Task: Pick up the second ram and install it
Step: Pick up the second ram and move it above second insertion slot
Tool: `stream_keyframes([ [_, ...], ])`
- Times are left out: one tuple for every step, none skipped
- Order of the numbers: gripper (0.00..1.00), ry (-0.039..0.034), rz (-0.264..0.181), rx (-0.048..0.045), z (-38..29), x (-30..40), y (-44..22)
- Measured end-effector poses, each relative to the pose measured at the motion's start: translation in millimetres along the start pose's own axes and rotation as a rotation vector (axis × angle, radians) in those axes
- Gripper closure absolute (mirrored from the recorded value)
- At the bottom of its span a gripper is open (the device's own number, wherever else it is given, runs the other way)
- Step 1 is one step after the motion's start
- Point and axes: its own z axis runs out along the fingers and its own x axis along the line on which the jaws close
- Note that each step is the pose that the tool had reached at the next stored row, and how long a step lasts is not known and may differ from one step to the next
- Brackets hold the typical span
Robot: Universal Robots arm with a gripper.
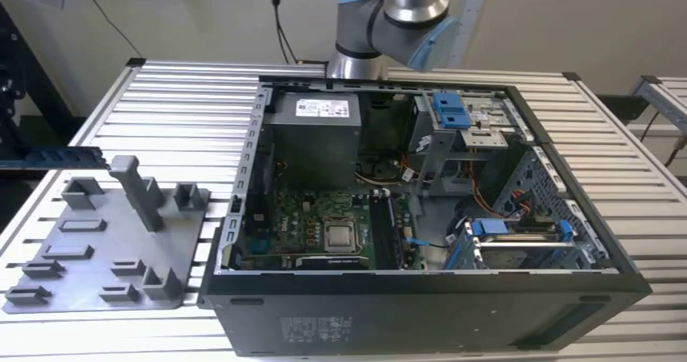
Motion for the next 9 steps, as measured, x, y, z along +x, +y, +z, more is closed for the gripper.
stream_keyframes([
  [0.86,0.0000,0.000,-0.0001,0.0,0.0,-2.5],
  [0.86,0.0000,0.000,-0.0003,-0.1,0.0,-5.0],
  [0.86,-0.0001,0.000,-0.0004,-0.1,0.0,-7.7],
  [0.86,-0.0001,0.000,-0.0006,-0.2,0.0,-10.4],
  [0.86,-0.0001,0.000,-0.0008,-0.2,0.0,-13.1],
  [0.86,0.0000,0.000,-0.0010,-0.3,0.0,-15.7],
  [0.86,0.0000,0.000,-0.0013,-0.4,0.0,-18.6],
  [0.86,0.0000,0.000,-0.0015,-0.4,0.0,-21.3],
  [0.86,0.0000,0.000,-0.0016,-0.5,0.0,-24.0],
])
